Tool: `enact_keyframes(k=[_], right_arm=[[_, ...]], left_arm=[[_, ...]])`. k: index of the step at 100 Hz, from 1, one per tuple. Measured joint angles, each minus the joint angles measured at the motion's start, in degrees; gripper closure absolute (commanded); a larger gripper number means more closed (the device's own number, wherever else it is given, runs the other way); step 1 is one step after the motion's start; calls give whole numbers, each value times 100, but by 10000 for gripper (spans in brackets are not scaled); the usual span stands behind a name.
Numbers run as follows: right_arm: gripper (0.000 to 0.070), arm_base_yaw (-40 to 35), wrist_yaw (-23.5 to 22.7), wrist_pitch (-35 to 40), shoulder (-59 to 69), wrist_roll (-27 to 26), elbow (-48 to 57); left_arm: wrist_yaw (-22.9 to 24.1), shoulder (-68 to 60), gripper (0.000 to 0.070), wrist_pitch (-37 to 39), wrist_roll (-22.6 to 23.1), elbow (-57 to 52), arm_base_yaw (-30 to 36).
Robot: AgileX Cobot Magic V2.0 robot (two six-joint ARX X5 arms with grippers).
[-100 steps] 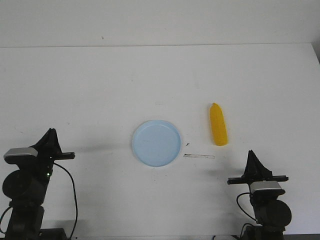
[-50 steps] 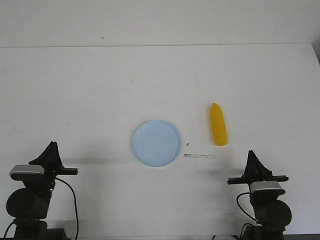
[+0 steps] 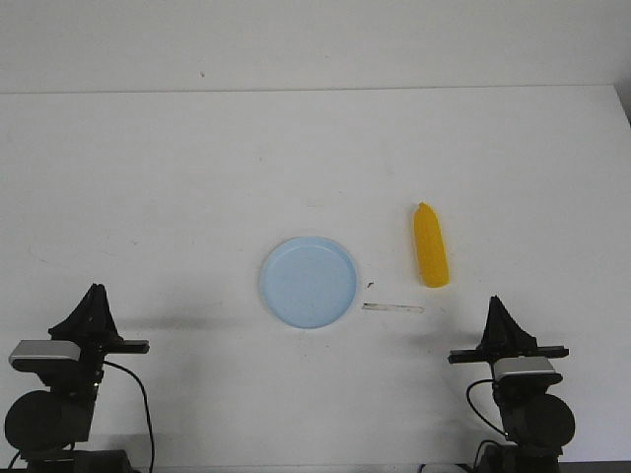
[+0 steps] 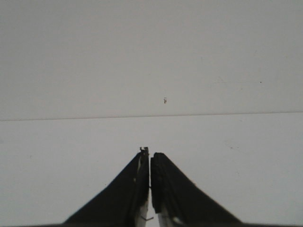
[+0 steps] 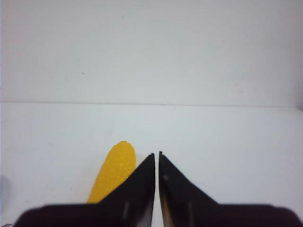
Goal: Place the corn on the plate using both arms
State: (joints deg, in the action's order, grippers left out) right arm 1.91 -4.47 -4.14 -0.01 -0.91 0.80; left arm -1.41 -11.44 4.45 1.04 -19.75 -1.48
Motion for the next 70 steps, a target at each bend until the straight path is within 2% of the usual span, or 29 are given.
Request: enact_keyframes(k=[43,70], right_arm=[[686,0,0,-9,0,0,0],[686,0,107,-345,0,-11,0]], left_arm=[[0,0,699,0,11,0,0],[0,0,699,0,11,0,0]])
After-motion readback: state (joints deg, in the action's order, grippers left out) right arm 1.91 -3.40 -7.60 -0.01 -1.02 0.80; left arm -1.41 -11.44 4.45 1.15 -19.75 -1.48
